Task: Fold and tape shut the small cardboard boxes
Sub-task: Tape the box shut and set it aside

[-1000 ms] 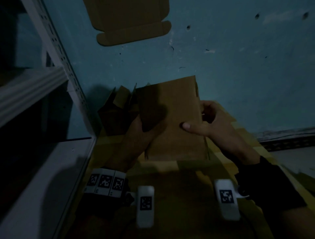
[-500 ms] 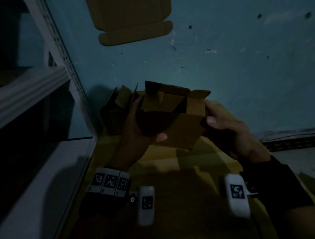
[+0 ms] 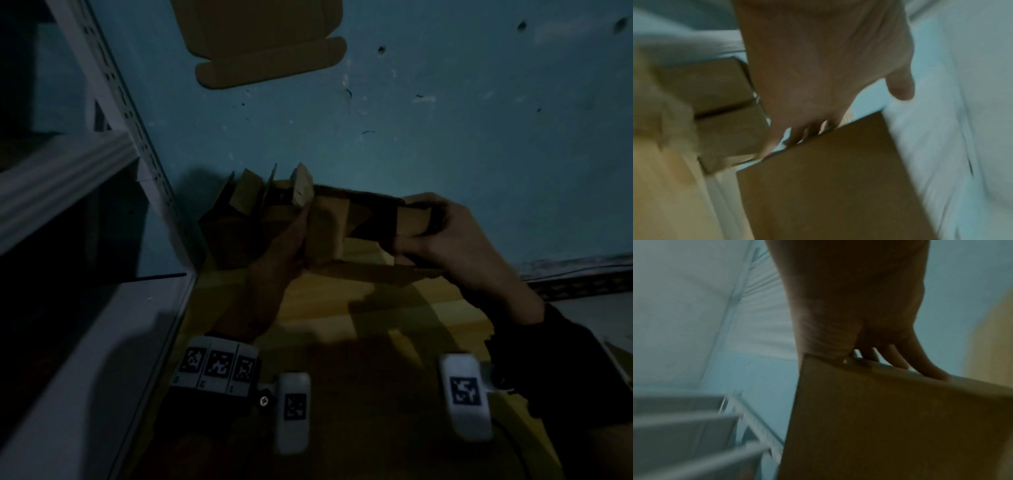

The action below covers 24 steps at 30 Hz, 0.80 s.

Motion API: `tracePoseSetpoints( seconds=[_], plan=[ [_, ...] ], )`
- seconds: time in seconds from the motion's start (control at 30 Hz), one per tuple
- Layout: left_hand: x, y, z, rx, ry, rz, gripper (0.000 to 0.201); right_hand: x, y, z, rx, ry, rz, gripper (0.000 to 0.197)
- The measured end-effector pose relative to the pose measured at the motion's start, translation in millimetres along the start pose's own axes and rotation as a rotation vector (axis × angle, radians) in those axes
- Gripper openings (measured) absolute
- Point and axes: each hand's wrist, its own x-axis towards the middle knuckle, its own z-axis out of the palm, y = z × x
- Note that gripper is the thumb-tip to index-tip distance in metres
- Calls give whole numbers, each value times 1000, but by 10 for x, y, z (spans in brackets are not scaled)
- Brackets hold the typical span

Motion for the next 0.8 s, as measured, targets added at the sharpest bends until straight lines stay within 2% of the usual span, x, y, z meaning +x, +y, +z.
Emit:
tracePoseSetpoints(
  seconds=[0.03,0.07,0.1,0.13,0.2,0.3,0.4,0.6,0.8],
  plan=[
    [-2,-6,12,27,-23,38,48,-6,-23,4,-72,17,-24,48],
    [-5,12,74,179,47,51,40,-16,-45,14,-144,25,-48,49],
    [26,-21,93,386,52,95,34,-28,-66,35,-197,29,-64,50],
    [45,-38,120,427,15,61,34,-39,-78,60,-221,27,-74,50],
    [74,-53,154,502,64,53,43,-56,-71,116,-239,15,-87,50],
    [81,-48,152,541,153,39,49,-62,-17,162,-269,8,-92,52],
    [76,-54,102,610,181,54,51,-63,17,172,-257,-17,-74,52],
    [48,-11,91,659,163,92,42,-65,46,185,-231,-15,-85,51],
    [28,2,100,615,142,110,43,-73,45,183,-220,-7,-119,48]
  ],
)
